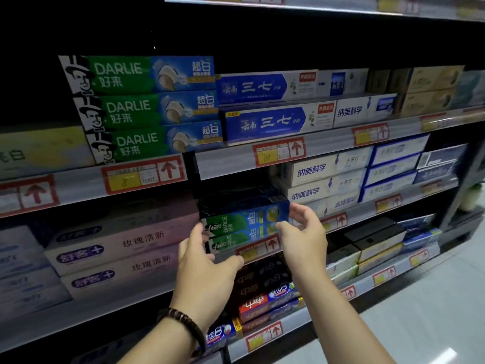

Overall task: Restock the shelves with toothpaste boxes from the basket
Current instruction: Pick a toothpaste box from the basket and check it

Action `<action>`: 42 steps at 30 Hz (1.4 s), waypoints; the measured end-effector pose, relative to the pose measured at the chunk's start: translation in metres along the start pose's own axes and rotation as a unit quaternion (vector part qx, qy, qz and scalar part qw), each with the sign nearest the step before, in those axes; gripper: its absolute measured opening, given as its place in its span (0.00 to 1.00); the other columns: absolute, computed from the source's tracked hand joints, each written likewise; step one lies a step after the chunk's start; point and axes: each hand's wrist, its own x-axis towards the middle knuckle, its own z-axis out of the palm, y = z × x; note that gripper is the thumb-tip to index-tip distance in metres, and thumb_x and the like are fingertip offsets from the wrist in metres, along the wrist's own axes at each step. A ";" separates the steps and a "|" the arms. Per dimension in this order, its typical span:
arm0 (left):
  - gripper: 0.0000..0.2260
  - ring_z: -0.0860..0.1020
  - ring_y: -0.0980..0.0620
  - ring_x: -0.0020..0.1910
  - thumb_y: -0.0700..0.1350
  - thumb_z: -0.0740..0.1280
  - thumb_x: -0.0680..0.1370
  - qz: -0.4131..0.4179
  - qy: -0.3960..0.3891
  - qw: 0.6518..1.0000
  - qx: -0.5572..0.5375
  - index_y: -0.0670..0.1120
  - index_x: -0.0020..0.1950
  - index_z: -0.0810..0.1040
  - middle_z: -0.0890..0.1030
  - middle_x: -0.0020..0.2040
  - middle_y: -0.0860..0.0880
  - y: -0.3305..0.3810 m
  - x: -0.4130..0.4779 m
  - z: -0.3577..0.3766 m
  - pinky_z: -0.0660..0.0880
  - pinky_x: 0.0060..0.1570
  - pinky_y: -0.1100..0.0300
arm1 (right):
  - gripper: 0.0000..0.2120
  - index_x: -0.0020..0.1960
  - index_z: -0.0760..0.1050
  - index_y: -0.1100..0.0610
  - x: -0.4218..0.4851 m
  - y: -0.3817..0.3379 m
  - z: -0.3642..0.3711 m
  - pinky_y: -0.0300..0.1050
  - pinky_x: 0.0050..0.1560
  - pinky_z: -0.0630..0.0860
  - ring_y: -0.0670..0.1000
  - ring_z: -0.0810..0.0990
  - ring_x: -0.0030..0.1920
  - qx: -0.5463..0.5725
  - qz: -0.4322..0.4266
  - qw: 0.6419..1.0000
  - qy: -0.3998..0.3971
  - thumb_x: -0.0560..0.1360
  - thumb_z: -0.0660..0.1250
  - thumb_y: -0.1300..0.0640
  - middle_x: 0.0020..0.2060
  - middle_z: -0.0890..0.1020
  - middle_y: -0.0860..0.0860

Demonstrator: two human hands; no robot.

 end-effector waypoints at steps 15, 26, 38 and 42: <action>0.48 0.72 0.57 0.60 0.48 0.78 0.74 -0.034 -0.040 0.998 0.028 0.61 0.85 0.49 0.61 0.71 0.58 0.001 -0.003 0.009 0.72 0.60 0.58 | 0.30 0.79 0.71 0.50 0.006 0.010 0.016 0.49 0.67 0.74 0.46 0.75 0.62 -0.050 -0.002 0.998 -0.039 0.77 0.71 0.58 0.68 0.76 0.47; 0.46 0.74 0.52 0.62 0.49 0.79 0.74 -0.083 -0.048 0.995 0.023 0.54 0.85 0.54 0.60 0.68 0.62 -0.010 0.002 0.008 0.76 0.66 0.49 | 0.28 0.77 0.73 0.52 0.009 0.018 0.016 0.43 0.60 0.71 0.37 0.76 0.47 -0.073 -0.014 0.997 -0.025 0.77 0.71 0.57 0.68 0.77 0.49; 0.46 0.71 0.52 0.66 0.50 0.77 0.75 -0.074 -0.044 0.996 0.038 0.52 0.85 0.52 0.60 0.70 0.59 -0.011 0.003 0.010 0.72 0.65 0.55 | 0.30 0.79 0.71 0.52 0.006 0.019 0.017 0.42 0.55 0.73 0.38 0.77 0.44 -0.073 -0.012 0.996 -0.046 0.78 0.71 0.56 0.69 0.76 0.49; 0.46 0.73 0.52 0.63 0.50 0.77 0.75 -0.073 -0.043 0.996 0.032 0.50 0.85 0.52 0.61 0.70 0.59 -0.010 0.003 0.013 0.74 0.68 0.50 | 0.29 0.79 0.70 0.53 0.004 0.017 0.015 0.40 0.54 0.70 0.38 0.75 0.41 -0.089 -0.011 0.995 -0.047 0.79 0.71 0.56 0.68 0.75 0.49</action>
